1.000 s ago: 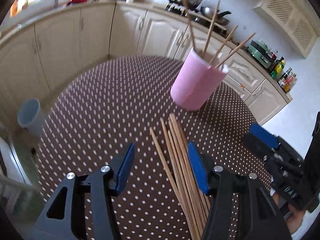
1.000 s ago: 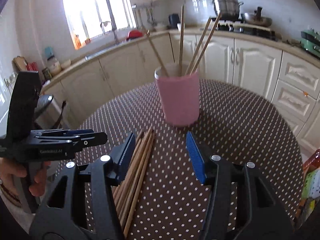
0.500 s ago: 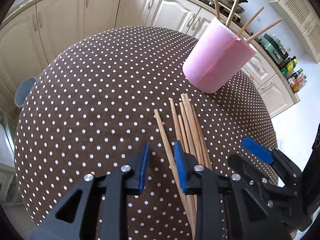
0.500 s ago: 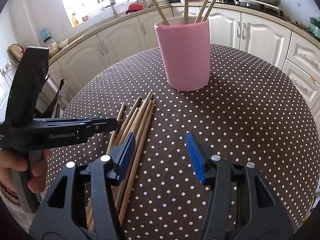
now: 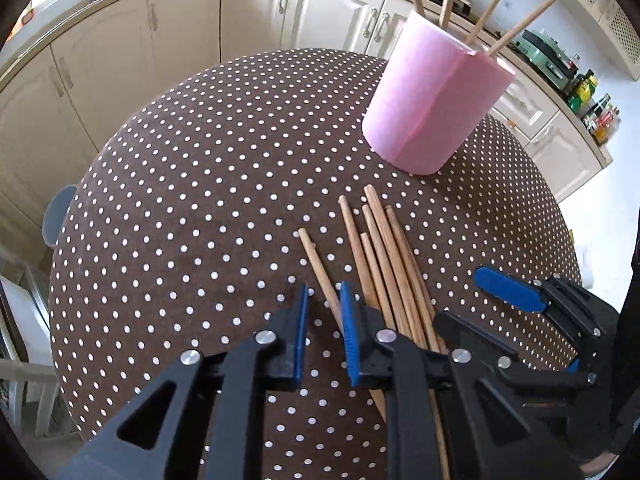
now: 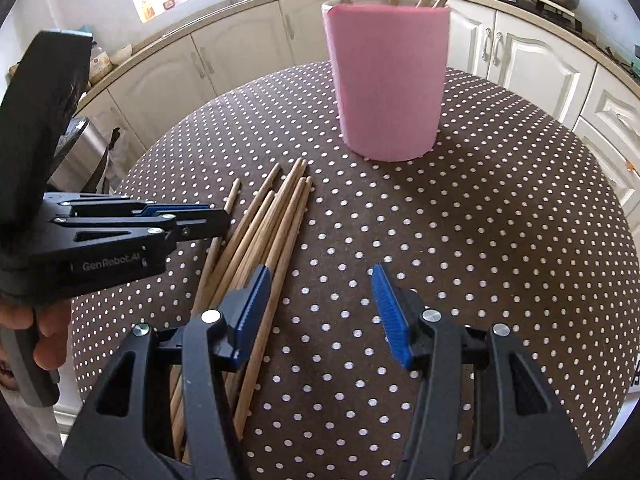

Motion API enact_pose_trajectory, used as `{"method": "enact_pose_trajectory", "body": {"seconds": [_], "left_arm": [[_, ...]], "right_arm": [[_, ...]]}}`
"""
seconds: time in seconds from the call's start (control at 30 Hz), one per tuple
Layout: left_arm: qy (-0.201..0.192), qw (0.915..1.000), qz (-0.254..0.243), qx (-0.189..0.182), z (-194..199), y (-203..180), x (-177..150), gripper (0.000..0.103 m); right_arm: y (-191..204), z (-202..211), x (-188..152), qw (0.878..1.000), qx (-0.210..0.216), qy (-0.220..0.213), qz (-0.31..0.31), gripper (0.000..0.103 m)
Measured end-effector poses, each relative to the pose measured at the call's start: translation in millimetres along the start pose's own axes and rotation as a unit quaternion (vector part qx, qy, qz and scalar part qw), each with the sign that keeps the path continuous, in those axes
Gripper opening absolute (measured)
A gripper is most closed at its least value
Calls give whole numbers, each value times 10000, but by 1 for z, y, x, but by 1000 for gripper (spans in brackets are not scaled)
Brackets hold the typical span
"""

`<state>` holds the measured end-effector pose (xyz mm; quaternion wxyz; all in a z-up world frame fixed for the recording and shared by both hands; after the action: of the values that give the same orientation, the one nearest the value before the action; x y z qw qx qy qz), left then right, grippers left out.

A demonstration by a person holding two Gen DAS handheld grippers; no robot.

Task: Organize utensils
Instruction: 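Move both open tools back down to the remaining chopsticks, then close the left tool on a chopstick while the right tool grasps another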

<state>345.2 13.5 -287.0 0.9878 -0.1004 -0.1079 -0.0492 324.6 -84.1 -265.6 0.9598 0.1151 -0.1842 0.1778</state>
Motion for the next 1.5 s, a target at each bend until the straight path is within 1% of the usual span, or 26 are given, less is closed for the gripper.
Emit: {"method": "enact_pose_trajectory", "body": {"seconds": [0.03, 0.1, 0.17, 0.27, 0.3, 0.47, 0.6, 0.67, 0.7, 0.73, 0.8, 0.83, 0.87, 0.9, 0.97, 1.0, 1.07, 1.13, 1.2, 1.3, 1.37, 1.5], "left_arm": [[8, 9999, -69, 86, -1, -2, 2, 17], [16, 9994, -142, 329, -3, -3, 5, 12], [7, 9984, -194, 538, -4, -5, 5, 12], [-34, 9970, -267, 733, -5, -11, 7, 12], [-54, 9970, -283, 722, -5, -12, 7, 12], [15, 9987, -333, 392, -6, -8, 11, 11], [119, 9983, -444, 363, -7, -1, 15, 10], [173, 9977, -480, 443, -8, -2, 18, 9], [185, 9972, -506, 514, -9, -3, 19, 9], [192, 9965, -546, 609, -10, -6, 22, 9], [173, 9946, -638, 801, -9, -14, 23, 9], [161, 9942, -652, 846, -9, -16, 25, 9], [144, 9945, -625, 828, -8, -18, 25, 8], [130, 9951, -583, 785, -8, -21, 25, 8], [87, 9964, -506, 680, -8, -22, 26, 7], [71, 9967, -494, 645, -7, -21, 26, 7], [27, 9972, -480, 579, -5, -22, 27, 6], [-55, 9979, -467, 456, -2, -16, 20, 5], [-201, 9976, -477, 457, 12, -13, 19, 5], [-423, 9971, -518, 369, 35, -18, 20, 5], [-611, 9962, -540, 312, 54, -18, 20, 5], [-974, 9936, -566, 123, 90, -24, 14, 5]], "right_arm": [[2, -2, 1, 10000, -57, 8, 26, 52], [5, -6, 4, 9998, -187, 37, 94, 52], [9, -7, 5, 9997, -241, 53, 86, 52], [14, -10, 9, 9993, -343, 76, 137, 46], [18, -11, 11, 9990, -376, 106, 203, 43], [22, -14, 12, 9980, -426, 320, 353, 42], [17, -13, 13, 9969, -382, 542, 414, 42], [14, -14, 18, 9962, -353, 676, 427, 33], [14, -16, 21, 9947, -535, 715, 503, 31], [12, -16, 28, 9939, -598, 742, 555, 30], [14, -18, 35, 9929, -622, 844, 563, 28], [16, -20, 39, 9919, -629, 923, 608, 24], [16, -21, 42, 9913, -634, 967, 628, 20], [17, -21, 46, 9908, -639, 1002, 642, 10], [17, -23, 52, 9904, -603, 1063, 642, 8], [16, -22, 54, 9908, -583, 1050, 626, 6], [12, -20, 57, 9926, -475, 983, 525, 6], [3, -13, 55, 9953, -222, 876, 345, 6], [-4, -3, 53, 9970, -45, 735, 244, 6], [-9, 24, 57, 9989, 228, 381, 121, 6], [-10, 42, 59, 9993, 331, 131, 103, 6], [-10, 85, 62, 9974, 561, -440, 60, 6]]}}
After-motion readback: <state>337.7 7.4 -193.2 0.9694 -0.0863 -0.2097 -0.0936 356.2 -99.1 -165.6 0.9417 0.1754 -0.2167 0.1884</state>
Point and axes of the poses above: each gripper's, at about its wrist camera, not at the fingertips, and z roughly against the way its jaws point, y to its left, x to its top, the point moved 6 cm from there along -z, roughly the way its jaws point, and after that the axes turned 12 degrees about y, right-handed, at the moved point
